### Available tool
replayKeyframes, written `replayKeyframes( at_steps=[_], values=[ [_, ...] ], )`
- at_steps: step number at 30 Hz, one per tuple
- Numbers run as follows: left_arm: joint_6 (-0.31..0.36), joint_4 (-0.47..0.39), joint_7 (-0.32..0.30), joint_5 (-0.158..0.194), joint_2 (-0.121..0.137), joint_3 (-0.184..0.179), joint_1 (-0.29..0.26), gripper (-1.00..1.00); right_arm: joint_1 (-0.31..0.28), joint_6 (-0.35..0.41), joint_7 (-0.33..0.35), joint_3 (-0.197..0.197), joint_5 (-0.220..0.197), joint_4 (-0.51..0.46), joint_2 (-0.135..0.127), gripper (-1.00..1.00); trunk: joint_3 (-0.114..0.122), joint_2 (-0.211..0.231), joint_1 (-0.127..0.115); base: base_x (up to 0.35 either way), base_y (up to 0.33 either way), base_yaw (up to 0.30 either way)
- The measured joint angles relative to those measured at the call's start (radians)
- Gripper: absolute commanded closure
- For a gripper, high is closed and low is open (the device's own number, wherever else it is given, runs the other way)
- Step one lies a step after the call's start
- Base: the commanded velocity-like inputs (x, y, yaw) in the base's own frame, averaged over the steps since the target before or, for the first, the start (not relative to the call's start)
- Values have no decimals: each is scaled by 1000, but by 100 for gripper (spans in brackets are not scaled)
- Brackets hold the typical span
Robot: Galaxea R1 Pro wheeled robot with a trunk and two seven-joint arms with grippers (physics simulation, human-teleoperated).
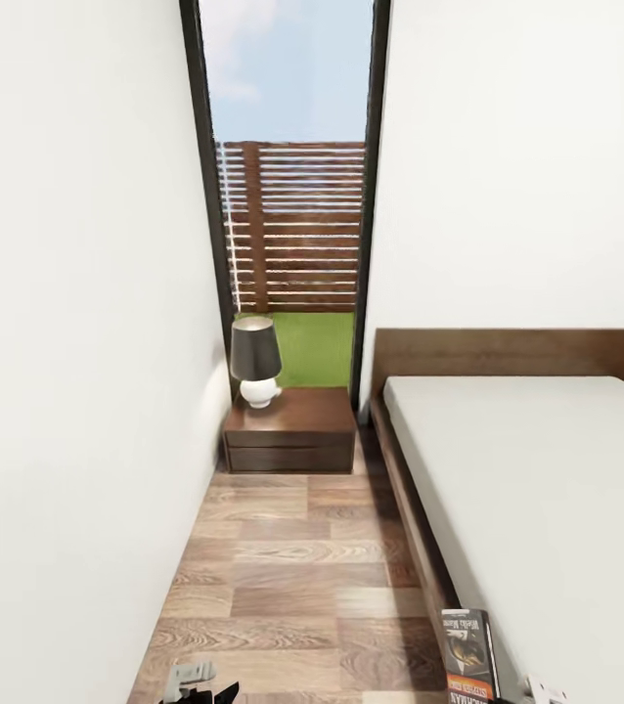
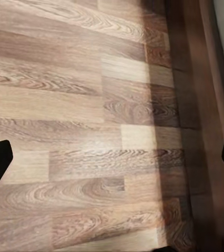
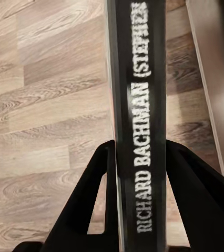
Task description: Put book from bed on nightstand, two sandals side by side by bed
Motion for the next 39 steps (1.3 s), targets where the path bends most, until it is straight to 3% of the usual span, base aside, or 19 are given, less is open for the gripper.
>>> replayKeyframes(
  at_steps=[39],
  values=[
    [0, 0, 0, 0, 0, 0, 0, -100, 0, 0, 0, 0, 0, 1, 0, 100, 0, 0, 0, 307, 0, 0]
  ],
)
